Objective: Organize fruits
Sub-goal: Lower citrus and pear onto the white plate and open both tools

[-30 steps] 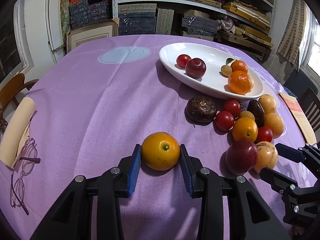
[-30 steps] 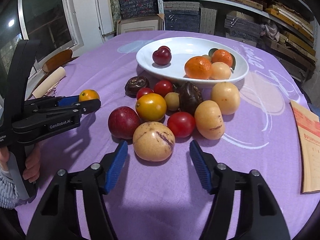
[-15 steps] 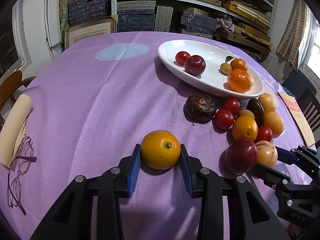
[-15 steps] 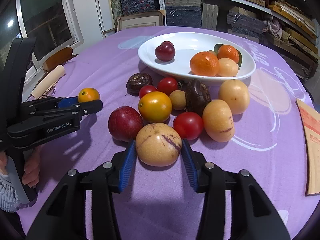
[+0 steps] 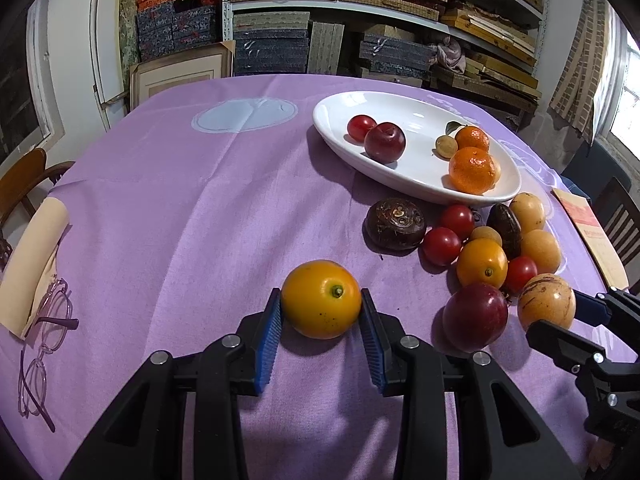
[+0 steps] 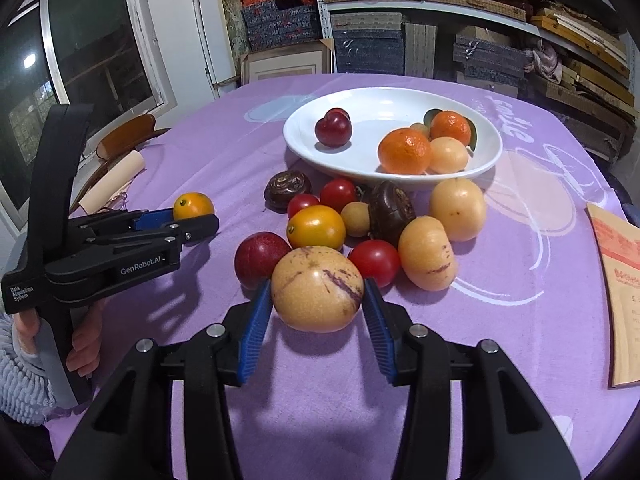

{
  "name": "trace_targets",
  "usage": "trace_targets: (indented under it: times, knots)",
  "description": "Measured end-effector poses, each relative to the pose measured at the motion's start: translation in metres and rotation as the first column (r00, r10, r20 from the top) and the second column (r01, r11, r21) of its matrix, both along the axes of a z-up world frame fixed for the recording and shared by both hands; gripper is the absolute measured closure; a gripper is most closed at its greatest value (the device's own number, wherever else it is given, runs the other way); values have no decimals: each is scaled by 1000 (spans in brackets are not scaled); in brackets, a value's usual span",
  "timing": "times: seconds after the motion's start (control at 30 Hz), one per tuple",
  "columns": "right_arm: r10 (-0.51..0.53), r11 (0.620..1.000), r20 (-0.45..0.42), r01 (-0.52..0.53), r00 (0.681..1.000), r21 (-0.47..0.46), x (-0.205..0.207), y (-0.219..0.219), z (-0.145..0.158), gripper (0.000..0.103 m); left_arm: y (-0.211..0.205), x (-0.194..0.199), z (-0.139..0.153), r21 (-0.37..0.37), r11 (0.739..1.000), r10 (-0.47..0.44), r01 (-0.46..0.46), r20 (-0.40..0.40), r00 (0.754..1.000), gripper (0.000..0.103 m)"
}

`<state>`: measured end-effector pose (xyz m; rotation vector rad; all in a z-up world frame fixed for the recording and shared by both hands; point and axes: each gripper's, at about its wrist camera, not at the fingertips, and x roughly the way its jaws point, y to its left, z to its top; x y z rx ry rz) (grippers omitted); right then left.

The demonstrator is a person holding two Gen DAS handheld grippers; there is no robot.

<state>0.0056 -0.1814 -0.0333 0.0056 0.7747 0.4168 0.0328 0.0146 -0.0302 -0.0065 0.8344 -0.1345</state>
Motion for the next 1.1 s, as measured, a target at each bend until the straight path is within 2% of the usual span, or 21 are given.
trace_targets:
  times: [0.2, 0.33, 0.43, 0.57, 0.73, 0.87, 1.1]
  knots:
    - [-47, 996, 24, 45, 999, 73, 4, -24, 22, 58, -7, 10, 9, -6, 1000, -16, 16, -2, 1000, 65]
    - [-93, 993, 39, 90, 995, 75, 23, -46, 47, 58, -18, 26, 25, 22, 999, -41, 41, 23, 999, 65]
    - [-132, 990, 67, 128, 989, 63, 48, -56, 70, 58, -30, 42, 41, 38, 997, -62, 60, 52, 997, 65]
    - [-153, 987, 55, 151, 987, 51, 100, -55, 84, 58, -53, 62, 47, 13, 995, -101, 101, 37, 994, 65]
    - [-163, 986, -25, 163, 986, 29, 174, -40, 80, 58, -84, 81, 41, 23, 988, -151, 150, 18, 988, 65]
    - [-156, 988, -102, 155, 982, -18, 223, -22, 65, 58, -101, 99, 32, 32, 985, -170, 170, -6, 985, 65]
    - [-161, 985, -161, 147, 974, -95, 261, -4, 37, 58, -105, 120, 21, 14, 986, -163, 163, -27, 986, 65]
